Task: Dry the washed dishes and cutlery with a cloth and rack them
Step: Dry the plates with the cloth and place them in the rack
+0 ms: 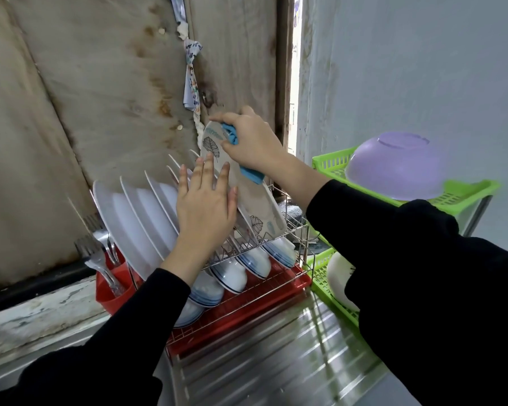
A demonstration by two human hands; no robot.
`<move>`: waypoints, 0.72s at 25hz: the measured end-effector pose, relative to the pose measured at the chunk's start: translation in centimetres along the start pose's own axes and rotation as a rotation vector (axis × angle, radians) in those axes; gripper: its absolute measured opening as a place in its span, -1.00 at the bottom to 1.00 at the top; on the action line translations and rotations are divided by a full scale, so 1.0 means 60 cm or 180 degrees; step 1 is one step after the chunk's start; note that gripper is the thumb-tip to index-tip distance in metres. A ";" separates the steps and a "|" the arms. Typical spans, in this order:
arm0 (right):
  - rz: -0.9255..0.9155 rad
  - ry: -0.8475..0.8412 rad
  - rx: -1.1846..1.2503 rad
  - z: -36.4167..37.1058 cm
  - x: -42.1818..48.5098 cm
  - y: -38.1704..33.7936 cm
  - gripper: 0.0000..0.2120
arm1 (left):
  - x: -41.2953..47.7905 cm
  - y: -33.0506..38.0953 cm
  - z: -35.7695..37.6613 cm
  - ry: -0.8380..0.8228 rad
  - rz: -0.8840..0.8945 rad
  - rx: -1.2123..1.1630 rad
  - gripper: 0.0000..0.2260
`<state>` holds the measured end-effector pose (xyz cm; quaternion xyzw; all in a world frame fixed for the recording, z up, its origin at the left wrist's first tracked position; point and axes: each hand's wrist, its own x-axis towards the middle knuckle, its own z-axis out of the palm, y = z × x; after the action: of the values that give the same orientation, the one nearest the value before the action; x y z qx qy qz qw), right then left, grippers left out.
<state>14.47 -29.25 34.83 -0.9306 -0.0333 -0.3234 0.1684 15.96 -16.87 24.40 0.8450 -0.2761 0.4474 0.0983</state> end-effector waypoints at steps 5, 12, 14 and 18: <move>-0.0011 0.0181 0.0614 -0.022 -0.049 0.000 -0.52 | -0.010 -0.002 -0.030 -0.0303 -0.0060 -0.0358 -0.46; -0.0188 0.0537 0.1360 -0.045 -0.208 -0.050 -0.40 | -0.100 -0.003 -0.123 -0.0186 -0.0064 -0.0564 -0.52; -0.0111 0.0445 0.1447 -0.033 -0.265 -0.066 -0.42 | -0.137 -0.006 -0.161 -0.0024 0.0013 -0.0752 -0.53; -0.0127 0.0130 0.1599 0.003 -0.371 -0.105 -0.46 | -0.224 -0.009 -0.237 -0.0144 0.0363 -0.1137 -0.53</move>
<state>-4.07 -22.18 22.88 -0.8519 -0.1276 -0.3270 0.3887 0.28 -5.46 21.81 0.8069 -0.4008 0.3769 0.2149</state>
